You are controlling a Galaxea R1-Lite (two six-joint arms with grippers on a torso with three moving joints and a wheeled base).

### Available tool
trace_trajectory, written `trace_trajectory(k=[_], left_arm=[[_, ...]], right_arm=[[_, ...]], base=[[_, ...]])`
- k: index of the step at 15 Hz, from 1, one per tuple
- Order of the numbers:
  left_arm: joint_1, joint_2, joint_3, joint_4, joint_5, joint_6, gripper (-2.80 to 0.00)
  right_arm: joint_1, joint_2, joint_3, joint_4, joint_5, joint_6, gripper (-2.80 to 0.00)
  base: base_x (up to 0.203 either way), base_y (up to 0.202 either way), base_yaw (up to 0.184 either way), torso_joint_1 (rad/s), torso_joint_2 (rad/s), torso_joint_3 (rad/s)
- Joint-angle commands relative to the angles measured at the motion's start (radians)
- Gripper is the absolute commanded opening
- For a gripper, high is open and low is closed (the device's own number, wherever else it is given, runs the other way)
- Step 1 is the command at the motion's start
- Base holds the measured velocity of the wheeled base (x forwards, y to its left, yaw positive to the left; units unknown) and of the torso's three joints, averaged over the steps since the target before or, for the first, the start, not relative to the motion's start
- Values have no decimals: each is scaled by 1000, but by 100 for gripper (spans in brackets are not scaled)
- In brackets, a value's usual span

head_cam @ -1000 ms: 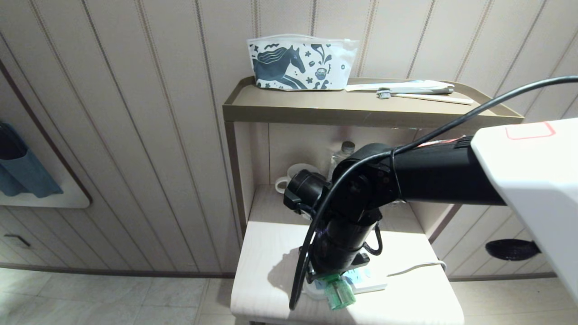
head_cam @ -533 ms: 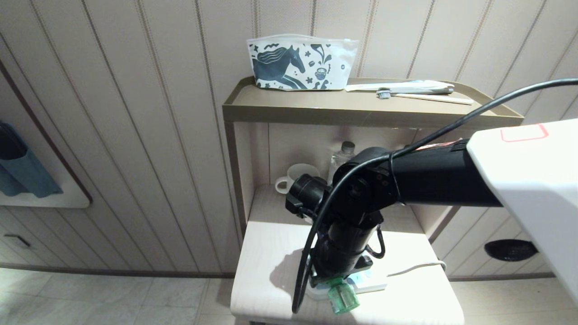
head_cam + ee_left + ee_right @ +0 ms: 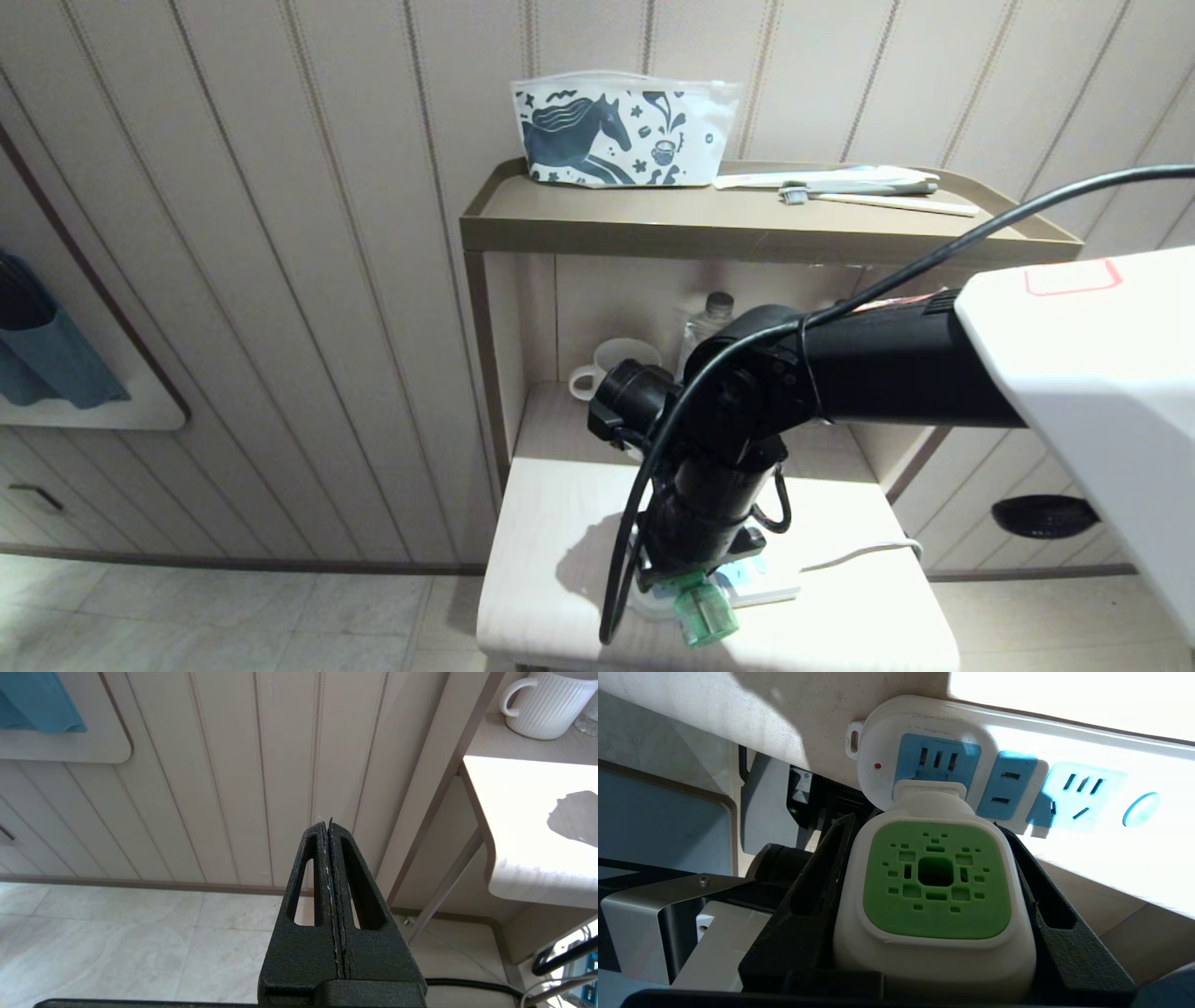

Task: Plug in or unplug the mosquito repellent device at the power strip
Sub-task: Insert the plug into the socket

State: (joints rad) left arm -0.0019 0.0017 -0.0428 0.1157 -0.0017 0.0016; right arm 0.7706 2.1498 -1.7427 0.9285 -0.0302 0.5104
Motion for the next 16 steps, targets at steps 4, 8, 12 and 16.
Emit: trace_trajectory(k=[4, 8, 12, 16], left_arm=[[-1, 1, 0, 1, 0, 0, -280], [0, 1, 0, 1, 0, 0, -280], [-1, 1, 0, 1, 0, 0, -280], [-1, 1, 0, 1, 0, 0, -280]], right_arm=[[-2, 1, -3, 4, -2, 2, -280], [-16, -7, -9, 9, -4, 0, -280], [-22, -1, -5, 7, -2, -4, -280], [-17, 10, -9, 3, 0, -4, -280]], base=[[0, 0, 0, 0, 0, 0], [0, 0, 0, 0, 0, 0], [0, 0, 0, 0, 0, 0], [0, 0, 0, 0, 0, 0]])
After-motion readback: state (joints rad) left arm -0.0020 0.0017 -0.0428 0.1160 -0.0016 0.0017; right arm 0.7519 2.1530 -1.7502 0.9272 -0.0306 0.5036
